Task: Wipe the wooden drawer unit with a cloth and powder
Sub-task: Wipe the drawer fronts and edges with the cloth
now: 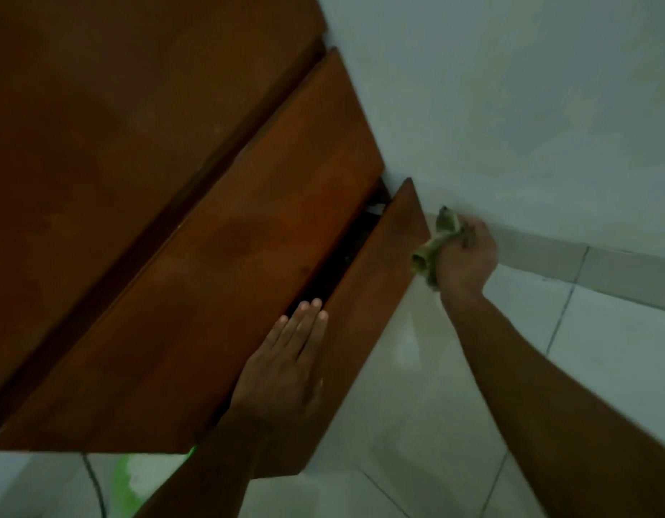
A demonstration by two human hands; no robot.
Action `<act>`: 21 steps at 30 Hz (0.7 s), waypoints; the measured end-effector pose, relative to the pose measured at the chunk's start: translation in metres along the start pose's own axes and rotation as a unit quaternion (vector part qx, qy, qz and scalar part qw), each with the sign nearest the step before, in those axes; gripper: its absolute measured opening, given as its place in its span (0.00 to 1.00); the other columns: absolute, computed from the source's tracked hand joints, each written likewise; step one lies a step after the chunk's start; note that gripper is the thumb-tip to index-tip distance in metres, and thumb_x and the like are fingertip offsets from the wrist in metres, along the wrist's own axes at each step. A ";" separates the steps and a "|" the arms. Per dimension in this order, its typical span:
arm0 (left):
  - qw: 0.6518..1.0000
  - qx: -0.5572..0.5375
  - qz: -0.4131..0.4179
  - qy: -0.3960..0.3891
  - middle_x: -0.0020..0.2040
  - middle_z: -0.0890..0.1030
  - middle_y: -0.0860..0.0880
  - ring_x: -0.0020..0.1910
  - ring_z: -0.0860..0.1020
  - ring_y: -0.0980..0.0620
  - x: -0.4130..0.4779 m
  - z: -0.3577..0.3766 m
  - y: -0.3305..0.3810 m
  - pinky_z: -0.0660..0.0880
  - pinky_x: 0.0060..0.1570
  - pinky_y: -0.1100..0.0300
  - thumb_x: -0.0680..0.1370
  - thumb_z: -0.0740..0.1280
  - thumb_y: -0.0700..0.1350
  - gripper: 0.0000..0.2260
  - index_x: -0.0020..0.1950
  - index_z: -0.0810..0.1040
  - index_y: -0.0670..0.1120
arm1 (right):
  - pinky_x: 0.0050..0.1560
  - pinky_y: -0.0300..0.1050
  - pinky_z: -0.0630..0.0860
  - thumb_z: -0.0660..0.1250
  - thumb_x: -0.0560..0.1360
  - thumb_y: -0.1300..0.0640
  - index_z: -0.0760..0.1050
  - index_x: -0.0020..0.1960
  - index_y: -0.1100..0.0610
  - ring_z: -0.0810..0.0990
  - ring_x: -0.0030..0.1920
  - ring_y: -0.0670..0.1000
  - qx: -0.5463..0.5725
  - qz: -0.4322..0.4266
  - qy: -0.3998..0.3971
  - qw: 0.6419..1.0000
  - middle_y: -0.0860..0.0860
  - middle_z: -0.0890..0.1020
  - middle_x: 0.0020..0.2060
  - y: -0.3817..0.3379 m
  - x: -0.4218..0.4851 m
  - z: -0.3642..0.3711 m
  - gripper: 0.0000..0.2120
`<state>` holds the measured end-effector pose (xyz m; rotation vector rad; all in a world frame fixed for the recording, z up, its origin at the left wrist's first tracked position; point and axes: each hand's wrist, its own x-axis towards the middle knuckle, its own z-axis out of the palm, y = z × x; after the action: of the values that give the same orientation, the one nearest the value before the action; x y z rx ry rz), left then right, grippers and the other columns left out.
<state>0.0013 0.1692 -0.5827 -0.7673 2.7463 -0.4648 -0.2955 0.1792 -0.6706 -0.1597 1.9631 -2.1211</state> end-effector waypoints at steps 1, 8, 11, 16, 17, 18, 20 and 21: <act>1.000 0.008 0.001 0.007 0.81 0.50 0.42 0.80 0.48 0.45 0.001 0.001 -0.001 0.53 0.75 0.47 0.76 0.65 0.55 0.41 0.81 0.49 0.41 | 0.46 0.45 0.79 0.63 0.75 0.61 0.81 0.55 0.58 0.82 0.45 0.53 0.118 0.146 0.020 0.982 0.55 0.84 0.46 -0.001 -0.009 -0.008 0.11; 0.990 0.128 -0.020 0.058 0.81 0.45 0.42 0.80 0.43 0.45 0.009 0.009 0.000 0.42 0.77 0.43 0.82 0.56 0.56 0.34 0.81 0.44 0.42 | 0.63 0.47 0.75 0.57 0.80 0.54 0.79 0.57 0.62 0.82 0.53 0.55 0.488 0.474 -0.126 0.722 0.57 0.84 0.52 0.001 -0.091 -0.041 0.16; 0.988 0.134 -0.014 0.075 0.81 0.44 0.42 0.80 0.43 0.45 0.005 0.006 0.001 0.42 0.77 0.42 0.82 0.55 0.55 0.34 0.81 0.43 0.43 | 0.72 0.54 0.68 0.57 0.80 0.50 0.78 0.62 0.64 0.77 0.65 0.60 0.513 0.500 -0.123 0.687 0.62 0.81 0.60 0.003 -0.126 -0.054 0.21; 0.983 0.145 -0.003 0.112 0.81 0.41 0.41 0.80 0.40 0.44 0.004 0.004 0.000 0.39 0.77 0.42 0.83 0.55 0.54 0.33 0.81 0.40 0.43 | 0.72 0.51 0.67 0.59 0.79 0.52 0.77 0.65 0.63 0.78 0.61 0.60 0.478 0.499 -0.151 0.707 0.59 0.81 0.60 0.000 -0.167 -0.052 0.21; 0.981 0.163 -0.008 0.109 0.81 0.39 0.41 0.80 0.39 0.44 0.003 0.004 -0.002 0.36 0.76 0.42 0.83 0.53 0.55 0.33 0.80 0.38 0.43 | 0.67 0.49 0.72 0.59 0.79 0.52 0.77 0.65 0.62 0.80 0.55 0.58 0.461 0.491 -0.160 0.722 0.59 0.82 0.56 -0.003 -0.173 -0.049 0.21; 0.977 0.186 -0.017 0.107 0.80 0.37 0.40 0.79 0.36 0.44 0.003 0.003 -0.006 0.32 0.75 0.42 0.84 0.52 0.55 0.34 0.80 0.36 0.43 | 0.59 0.47 0.76 0.59 0.79 0.53 0.76 0.65 0.62 0.82 0.49 0.56 0.442 0.484 -0.170 0.736 0.58 0.83 0.52 -0.007 -0.178 -0.046 0.20; 0.964 0.245 -0.029 0.102 0.78 0.32 0.39 0.78 0.32 0.42 0.001 0.001 -0.016 0.26 0.72 0.41 0.84 0.49 0.56 0.34 0.78 0.33 0.41 | 0.46 0.45 0.78 0.59 0.80 0.52 0.76 0.65 0.62 0.82 0.43 0.54 0.412 0.467 -0.187 0.760 0.57 0.84 0.45 -0.010 -0.184 -0.040 0.19; 0.956 0.276 -0.028 0.094 0.77 0.31 0.37 0.77 0.31 0.40 0.001 0.000 -0.020 0.25 0.70 0.40 0.84 0.48 0.56 0.34 0.77 0.32 0.39 | 0.44 0.44 0.77 0.59 0.81 0.52 0.76 0.66 0.62 0.81 0.42 0.53 0.399 0.460 -0.189 0.771 0.56 0.84 0.45 -0.010 -0.184 -0.037 0.19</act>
<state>0.0101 0.1523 -0.5753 -0.6771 2.5487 -1.3032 -0.1282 0.2622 -0.6482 0.4184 0.5399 -1.7821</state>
